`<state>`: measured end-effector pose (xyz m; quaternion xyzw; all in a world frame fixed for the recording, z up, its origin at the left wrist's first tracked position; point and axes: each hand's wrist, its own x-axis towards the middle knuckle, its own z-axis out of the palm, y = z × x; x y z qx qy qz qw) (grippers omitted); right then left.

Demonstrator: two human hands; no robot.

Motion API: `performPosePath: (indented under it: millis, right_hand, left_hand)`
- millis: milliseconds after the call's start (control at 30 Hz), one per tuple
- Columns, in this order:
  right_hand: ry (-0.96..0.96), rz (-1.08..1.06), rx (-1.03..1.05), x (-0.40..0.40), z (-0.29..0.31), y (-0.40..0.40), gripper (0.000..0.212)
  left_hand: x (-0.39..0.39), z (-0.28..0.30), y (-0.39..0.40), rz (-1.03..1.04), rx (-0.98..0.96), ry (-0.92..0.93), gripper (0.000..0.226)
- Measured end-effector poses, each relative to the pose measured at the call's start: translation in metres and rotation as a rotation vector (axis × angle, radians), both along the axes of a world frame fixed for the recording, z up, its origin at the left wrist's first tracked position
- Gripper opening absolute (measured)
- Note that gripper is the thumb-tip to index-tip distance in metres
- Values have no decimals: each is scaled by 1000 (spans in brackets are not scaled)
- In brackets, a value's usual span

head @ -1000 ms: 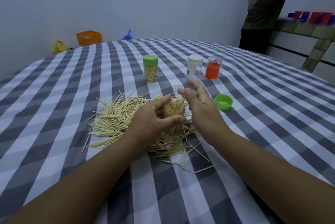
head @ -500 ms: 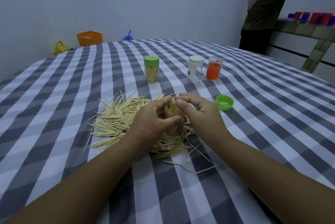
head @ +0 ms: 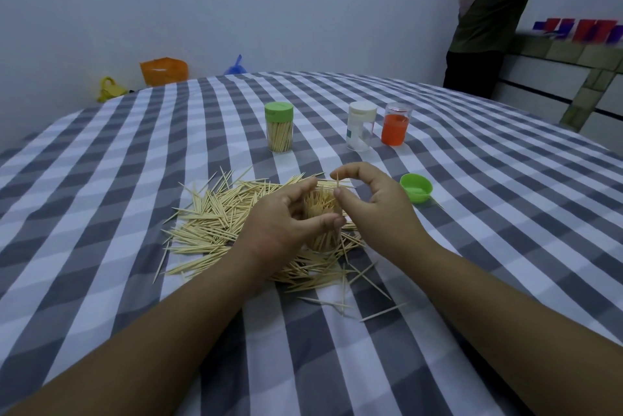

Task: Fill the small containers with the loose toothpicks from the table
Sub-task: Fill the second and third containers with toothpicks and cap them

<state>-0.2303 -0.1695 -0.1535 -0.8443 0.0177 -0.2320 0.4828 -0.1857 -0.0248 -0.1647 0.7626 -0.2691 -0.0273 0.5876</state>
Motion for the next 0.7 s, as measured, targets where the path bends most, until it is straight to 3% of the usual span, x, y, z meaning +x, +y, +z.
performPosePath:
  millis: [100,333,400,567,700]
  right_hand:
    - [17,1,11,1,-1,-2,13]
    - [-1,0,-93,0,5,-6,24]
    - [61,71,-117,-1,14,-9,14]
    - [389,157,-220,-10,41,-47,25]
    - [794,89,-572,-15,40,-77,49]
  left_hand:
    - [0,0,-1,-6,-2,6,90]
    - [0,0,1,15,-18,18,85]
    - [1,0,1,11,-22,23,92]
    - [1,0,0,4,-43,51,93]
    - [1,0,-1,17,-47,34,87]
